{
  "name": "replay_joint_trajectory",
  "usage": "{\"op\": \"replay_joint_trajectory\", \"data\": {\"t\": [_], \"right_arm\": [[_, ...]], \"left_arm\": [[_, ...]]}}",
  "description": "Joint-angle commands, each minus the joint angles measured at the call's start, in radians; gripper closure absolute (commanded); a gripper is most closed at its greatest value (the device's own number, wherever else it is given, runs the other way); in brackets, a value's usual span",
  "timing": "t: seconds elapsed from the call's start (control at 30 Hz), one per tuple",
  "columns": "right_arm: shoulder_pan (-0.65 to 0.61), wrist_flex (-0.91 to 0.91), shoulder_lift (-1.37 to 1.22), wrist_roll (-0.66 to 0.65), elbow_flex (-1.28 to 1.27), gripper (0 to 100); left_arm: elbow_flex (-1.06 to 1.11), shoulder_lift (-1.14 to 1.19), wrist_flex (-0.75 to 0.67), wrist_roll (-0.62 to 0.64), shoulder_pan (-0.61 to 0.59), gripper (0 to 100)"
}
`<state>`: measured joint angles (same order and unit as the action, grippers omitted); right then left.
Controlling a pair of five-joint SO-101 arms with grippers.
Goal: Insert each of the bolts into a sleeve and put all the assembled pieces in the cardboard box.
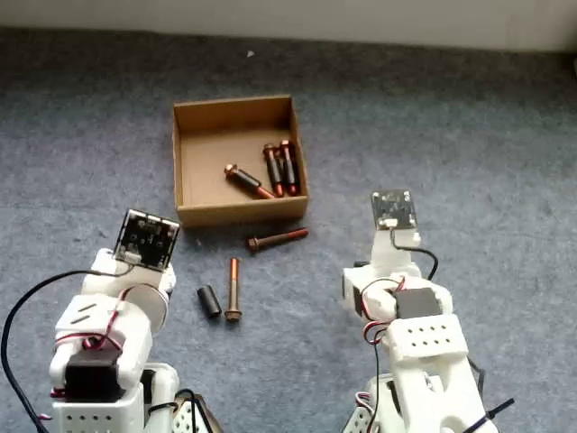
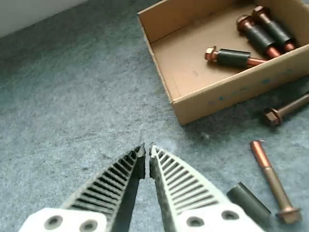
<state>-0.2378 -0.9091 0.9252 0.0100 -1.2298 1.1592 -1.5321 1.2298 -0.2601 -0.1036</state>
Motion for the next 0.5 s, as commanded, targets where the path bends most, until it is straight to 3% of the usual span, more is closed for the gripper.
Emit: {"op": "replay_joint_trajectory", "data": {"t": [0.0,0.17,0.37,0.47], "right_arm": [[0.036,0.021,0.025,0.012,0.007,99.5],[0.076,0.021,0.025,0.012,0.007,99.5],[0.087,0.021,0.025,0.012,0.007,99.5],[0.087,0.021,0.025,0.012,0.007,99.5]], "left_arm": [[-0.174,0.295,0.068,-0.008,0.119,91],[-0.308,0.641,0.114,-0.064,0.226,79],[-0.39,0.889,0.048,-0.578,0.231,79],[-0.392,0.938,0.0,-0.758,0.228,79]]}}
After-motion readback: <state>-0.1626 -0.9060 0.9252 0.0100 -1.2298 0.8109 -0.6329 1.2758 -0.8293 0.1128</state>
